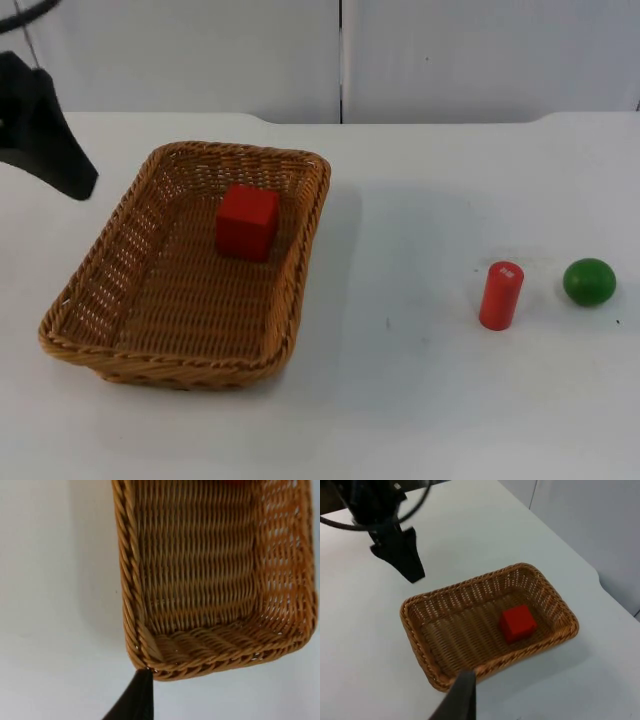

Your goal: Pick up the basket with the left hand and place the object to the left of the red cylinder into the basket with the right hand.

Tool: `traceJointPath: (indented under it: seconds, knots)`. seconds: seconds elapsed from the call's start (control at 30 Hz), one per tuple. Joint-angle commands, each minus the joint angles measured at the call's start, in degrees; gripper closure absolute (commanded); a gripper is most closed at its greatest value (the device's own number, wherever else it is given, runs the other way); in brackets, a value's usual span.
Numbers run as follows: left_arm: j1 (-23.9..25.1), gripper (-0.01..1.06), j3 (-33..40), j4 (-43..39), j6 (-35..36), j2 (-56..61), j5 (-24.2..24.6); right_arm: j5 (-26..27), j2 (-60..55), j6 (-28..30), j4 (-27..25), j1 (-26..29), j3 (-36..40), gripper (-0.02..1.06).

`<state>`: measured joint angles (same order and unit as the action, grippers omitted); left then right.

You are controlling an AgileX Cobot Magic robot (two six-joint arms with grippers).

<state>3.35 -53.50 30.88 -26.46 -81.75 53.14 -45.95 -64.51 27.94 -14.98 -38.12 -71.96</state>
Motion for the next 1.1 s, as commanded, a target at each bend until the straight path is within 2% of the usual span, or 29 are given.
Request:
traceJointPath:
  seconds: [0.0, 0.13, 0.43, 0.53, 0.73, 1.07]
  knots:
    - [0.0, 0.0, 1.6, 0.0, 0.2, 4.5, -1.4, -0.6, 0.1, -0.3, -0.7, 0.2, -0.6, 0.14]
    - [0.0, 0.0, 4.1, 1.1, 0.2, 14.1, -3.9, -2.9, 0.1, -2.0, -0.8, 0.2, -0.5, 0.14]
    - [0.0, 0.0, 5.0, 0.7, 0.2, 28.2, -3.9, -5.5, 0.2, -2.0, -2.1, 0.2, 0.6, 0.14]
    - [0.0, 0.0, 5.0, 0.8, 0.2, 31.5, -3.9, -4.5, 0.6, -2.0, -2.0, 0.2, 2.5, 0.14]
    - [0.0, 0.0, 5.0, 1.0, 0.2, 37.8, -3.4, 2.3, 3.2, -2.0, -1.8, 0.2, 10.3, 0.14]
    - [-0.2, 0.0, 5.2, 2.3, 0.2, 42.5, -1.6, 5.7, 8.9, -2.0, -1.7, 0.2, 18.8, 0.14]
